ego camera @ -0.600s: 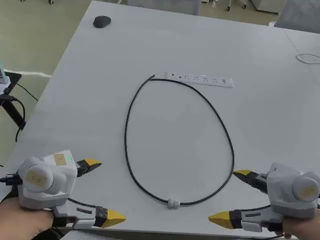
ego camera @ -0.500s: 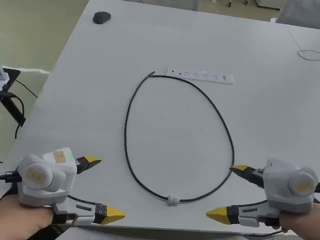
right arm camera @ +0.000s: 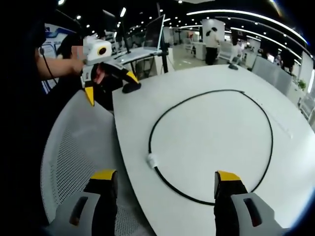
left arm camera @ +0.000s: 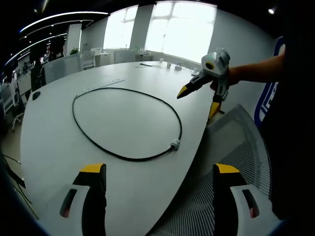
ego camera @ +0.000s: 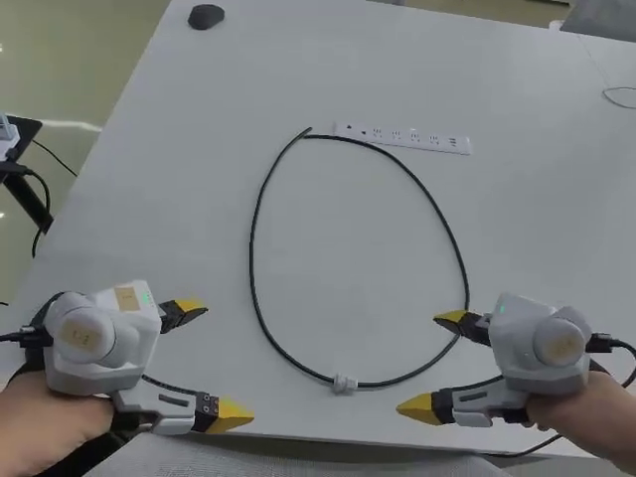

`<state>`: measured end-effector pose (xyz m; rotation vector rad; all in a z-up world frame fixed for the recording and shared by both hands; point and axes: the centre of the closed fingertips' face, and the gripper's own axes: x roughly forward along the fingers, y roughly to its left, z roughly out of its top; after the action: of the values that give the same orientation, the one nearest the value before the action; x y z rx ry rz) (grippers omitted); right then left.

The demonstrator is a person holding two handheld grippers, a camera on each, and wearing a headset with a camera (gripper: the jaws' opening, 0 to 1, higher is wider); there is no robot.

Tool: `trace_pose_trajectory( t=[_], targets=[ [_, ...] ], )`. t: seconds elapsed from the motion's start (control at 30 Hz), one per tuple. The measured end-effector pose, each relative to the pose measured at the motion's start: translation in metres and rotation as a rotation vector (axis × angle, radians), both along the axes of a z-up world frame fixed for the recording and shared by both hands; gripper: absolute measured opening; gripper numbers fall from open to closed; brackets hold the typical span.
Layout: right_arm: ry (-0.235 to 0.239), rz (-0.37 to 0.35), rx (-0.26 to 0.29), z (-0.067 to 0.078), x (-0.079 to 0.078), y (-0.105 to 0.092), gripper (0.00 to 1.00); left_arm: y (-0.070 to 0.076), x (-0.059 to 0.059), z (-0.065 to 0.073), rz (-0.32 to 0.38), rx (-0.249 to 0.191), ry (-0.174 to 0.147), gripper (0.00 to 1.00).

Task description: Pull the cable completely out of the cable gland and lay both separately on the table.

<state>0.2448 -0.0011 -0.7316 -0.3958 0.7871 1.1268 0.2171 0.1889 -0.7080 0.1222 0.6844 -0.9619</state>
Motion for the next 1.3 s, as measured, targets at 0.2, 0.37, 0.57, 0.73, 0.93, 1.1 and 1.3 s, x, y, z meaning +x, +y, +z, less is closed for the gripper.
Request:
trace_pose_trajectory(
  t=[0.2, 0.37, 0.57, 0.73, 0.93, 1.1, 1.3],
  targets=[
    [-0.005, 0.047, -0.031, -0.009, 0.008, 0.008, 0.75, -0.003, -0.003, -0.002, 0.004, -0.004, 0.01, 0.89],
    [-0.006, 0.076, -0.041, -0.013, 0.013, 0.015, 0.68, -0.007, -0.005, -0.003, -0.001, -0.004, 0.014, 0.88],
    [-0.003, 0.153, -0.08, -0.024, 0.012, 0.029, 0.61, -0.01, -0.004, -0.006, 0.003, -0.007, 0.016, 0.88],
    [0.011, 0.185, -0.103, -0.036, 0.009, 0.037, 0.56, -0.01, -0.005, -0.009, -0.001, -0.003, 0.021, 0.87],
    [0.032, 0.223, -0.136, -0.049, 0.004, 0.042, 0.48, -0.008, -0.007, -0.014, -0.001, 0.002, 0.023, 0.87],
    [0.052, 0.241, -0.157, -0.059, 0.001, 0.045, 0.42, -0.008, -0.009, -0.018, -0.005, 0.02, 0.023, 0.87],
    [0.069, 0.281, -0.175, -0.068, -0.009, 0.05, 0.35, -0.004, -0.008, -0.023, 0.002, 0.034, 0.022, 0.89]
  ],
)
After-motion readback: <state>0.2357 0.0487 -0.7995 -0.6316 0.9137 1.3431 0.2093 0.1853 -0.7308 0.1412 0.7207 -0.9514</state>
